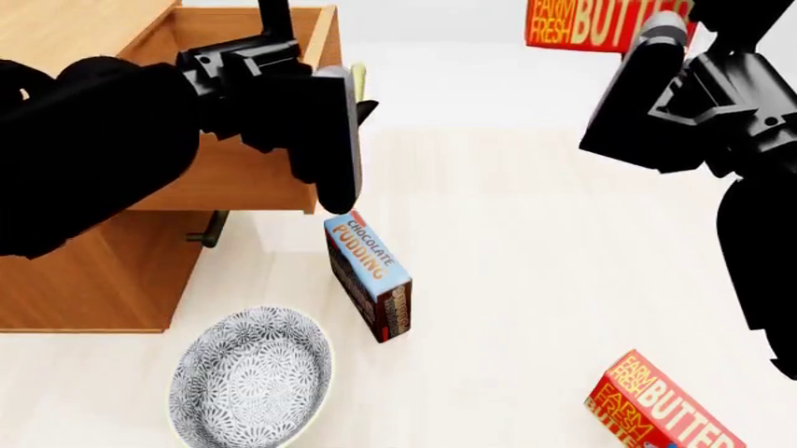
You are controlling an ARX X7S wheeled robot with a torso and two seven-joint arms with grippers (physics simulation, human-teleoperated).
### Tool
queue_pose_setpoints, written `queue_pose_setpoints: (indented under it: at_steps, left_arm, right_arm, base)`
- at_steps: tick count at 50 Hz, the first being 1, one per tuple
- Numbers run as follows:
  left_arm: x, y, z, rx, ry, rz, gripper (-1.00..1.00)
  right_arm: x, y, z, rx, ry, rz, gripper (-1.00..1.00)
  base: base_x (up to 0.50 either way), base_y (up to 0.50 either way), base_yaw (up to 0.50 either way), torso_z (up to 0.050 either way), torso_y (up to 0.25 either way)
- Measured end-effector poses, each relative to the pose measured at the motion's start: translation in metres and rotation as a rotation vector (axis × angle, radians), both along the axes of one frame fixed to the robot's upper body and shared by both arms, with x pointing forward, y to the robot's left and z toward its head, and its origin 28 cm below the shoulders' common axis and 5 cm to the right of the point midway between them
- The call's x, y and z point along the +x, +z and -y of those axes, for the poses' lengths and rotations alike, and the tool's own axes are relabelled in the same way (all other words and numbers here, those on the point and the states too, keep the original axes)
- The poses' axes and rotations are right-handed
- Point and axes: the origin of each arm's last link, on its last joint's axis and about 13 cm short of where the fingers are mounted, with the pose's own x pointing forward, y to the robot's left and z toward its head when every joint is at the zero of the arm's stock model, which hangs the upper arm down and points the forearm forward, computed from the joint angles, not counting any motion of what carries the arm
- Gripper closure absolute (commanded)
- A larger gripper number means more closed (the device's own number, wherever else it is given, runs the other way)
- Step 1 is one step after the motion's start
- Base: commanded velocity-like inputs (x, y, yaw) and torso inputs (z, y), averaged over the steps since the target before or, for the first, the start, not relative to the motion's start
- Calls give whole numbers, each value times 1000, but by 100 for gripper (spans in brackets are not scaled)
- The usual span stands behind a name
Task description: Put the butter at the front in the top drawer of the cabinet and close it.
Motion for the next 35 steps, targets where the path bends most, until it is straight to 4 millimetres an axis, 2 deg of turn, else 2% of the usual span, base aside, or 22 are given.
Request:
queue_pose_setpoints:
  at_steps: [11,35]
  left_arm:
    - [0,-8,4,-9,-26,-23,-100]
    - [13,-23,20,-31,-95,-76,-100]
  right_arm:
    - [-6,-10,-1,-12,14,-26,100]
    - [-13,-24,-4,-33,48,-84,100]
  base:
    - [0,0,0,1,2]
    - [0,0,0,0,1]
